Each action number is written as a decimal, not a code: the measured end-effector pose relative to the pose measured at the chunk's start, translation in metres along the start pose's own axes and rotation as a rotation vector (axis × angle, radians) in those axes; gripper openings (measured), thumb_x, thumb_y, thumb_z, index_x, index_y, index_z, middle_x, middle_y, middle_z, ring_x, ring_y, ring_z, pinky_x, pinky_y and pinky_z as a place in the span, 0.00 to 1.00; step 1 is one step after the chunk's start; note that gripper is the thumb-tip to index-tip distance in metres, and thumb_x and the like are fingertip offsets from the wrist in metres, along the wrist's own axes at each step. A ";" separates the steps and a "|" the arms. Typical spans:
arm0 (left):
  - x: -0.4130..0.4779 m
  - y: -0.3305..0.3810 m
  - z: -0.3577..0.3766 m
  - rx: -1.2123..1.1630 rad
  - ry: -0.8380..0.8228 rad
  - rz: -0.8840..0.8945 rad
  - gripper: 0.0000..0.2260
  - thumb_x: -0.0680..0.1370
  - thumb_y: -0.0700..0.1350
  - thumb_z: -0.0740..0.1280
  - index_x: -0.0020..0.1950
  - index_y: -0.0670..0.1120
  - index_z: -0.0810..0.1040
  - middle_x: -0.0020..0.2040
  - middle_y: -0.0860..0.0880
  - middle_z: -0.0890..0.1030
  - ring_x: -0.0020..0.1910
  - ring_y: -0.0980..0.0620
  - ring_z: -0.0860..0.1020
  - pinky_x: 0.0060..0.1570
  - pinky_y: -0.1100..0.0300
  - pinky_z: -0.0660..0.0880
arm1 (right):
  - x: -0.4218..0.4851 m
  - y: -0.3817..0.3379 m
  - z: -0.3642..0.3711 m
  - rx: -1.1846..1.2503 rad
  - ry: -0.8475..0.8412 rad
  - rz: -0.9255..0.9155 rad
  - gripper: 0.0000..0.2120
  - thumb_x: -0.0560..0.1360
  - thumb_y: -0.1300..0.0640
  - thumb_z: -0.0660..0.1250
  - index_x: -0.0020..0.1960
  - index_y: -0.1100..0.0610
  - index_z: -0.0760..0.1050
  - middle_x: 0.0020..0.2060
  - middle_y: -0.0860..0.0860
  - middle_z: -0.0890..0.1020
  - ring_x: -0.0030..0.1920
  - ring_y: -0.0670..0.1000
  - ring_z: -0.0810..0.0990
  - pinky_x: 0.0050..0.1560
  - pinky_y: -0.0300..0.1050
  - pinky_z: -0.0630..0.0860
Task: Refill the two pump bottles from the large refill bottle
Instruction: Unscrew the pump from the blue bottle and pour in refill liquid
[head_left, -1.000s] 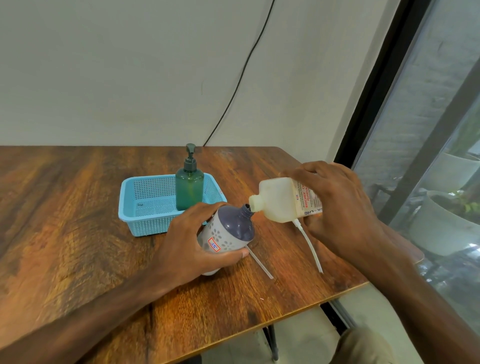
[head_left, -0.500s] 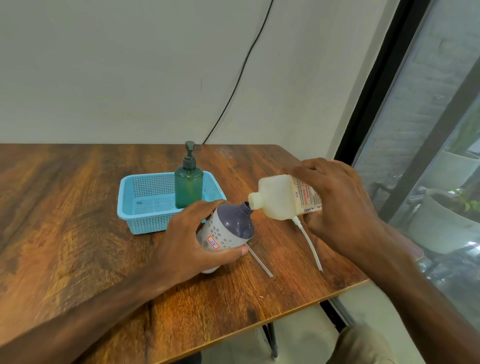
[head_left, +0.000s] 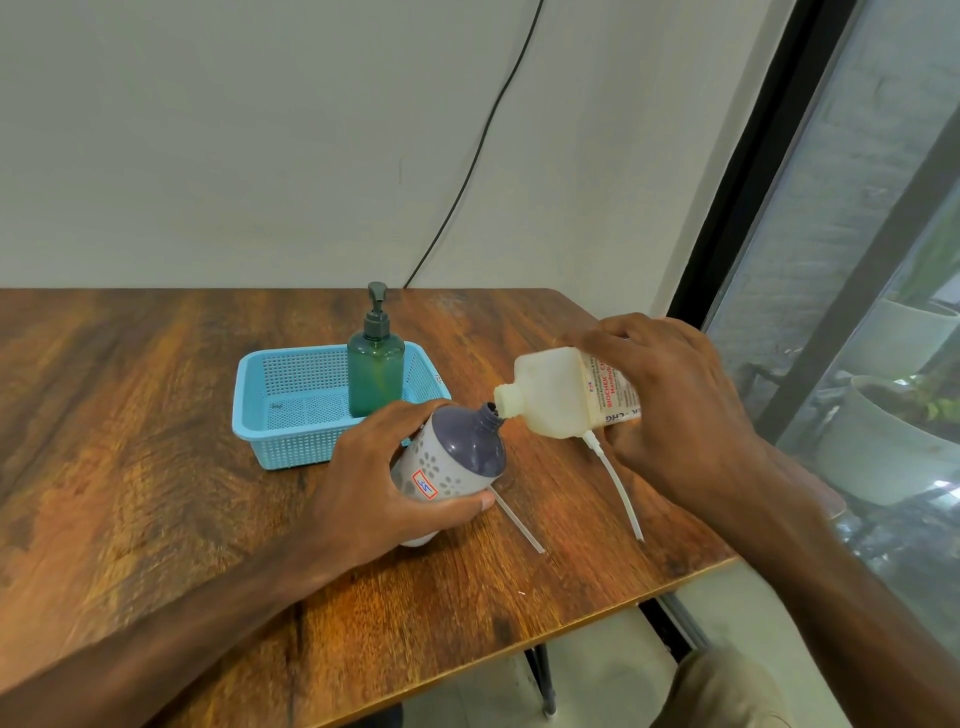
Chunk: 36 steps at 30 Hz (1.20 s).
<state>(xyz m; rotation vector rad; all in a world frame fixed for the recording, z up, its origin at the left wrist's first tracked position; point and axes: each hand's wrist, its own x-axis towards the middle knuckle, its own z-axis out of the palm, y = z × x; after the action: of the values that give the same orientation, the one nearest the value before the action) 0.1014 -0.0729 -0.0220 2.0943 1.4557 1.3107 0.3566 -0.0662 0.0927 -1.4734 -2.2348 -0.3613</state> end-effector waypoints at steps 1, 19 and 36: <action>0.000 0.000 0.000 -0.002 -0.001 0.001 0.44 0.61 0.76 0.74 0.72 0.56 0.73 0.65 0.62 0.78 0.62 0.66 0.76 0.56 0.70 0.74 | 0.000 0.000 -0.001 0.000 -0.006 -0.001 0.38 0.65 0.59 0.81 0.72 0.45 0.73 0.66 0.51 0.77 0.70 0.57 0.70 0.73 0.58 0.60; 0.000 0.001 -0.001 -0.014 0.003 0.018 0.41 0.61 0.75 0.75 0.69 0.58 0.75 0.61 0.66 0.78 0.61 0.66 0.76 0.53 0.70 0.75 | 0.002 -0.001 -0.003 -0.017 -0.034 -0.001 0.36 0.67 0.58 0.79 0.72 0.44 0.71 0.66 0.49 0.77 0.71 0.56 0.70 0.73 0.56 0.60; 0.001 -0.001 0.000 -0.018 0.012 0.016 0.42 0.61 0.75 0.74 0.70 0.56 0.75 0.62 0.62 0.79 0.61 0.63 0.77 0.55 0.65 0.78 | 0.006 -0.007 -0.008 -0.011 -0.014 -0.012 0.37 0.65 0.63 0.79 0.71 0.46 0.74 0.64 0.51 0.78 0.69 0.58 0.72 0.73 0.57 0.60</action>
<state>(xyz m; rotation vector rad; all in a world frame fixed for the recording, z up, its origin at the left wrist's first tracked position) 0.1007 -0.0720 -0.0219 2.0944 1.4298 1.3389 0.3502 -0.0676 0.1026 -1.4727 -2.2575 -0.3689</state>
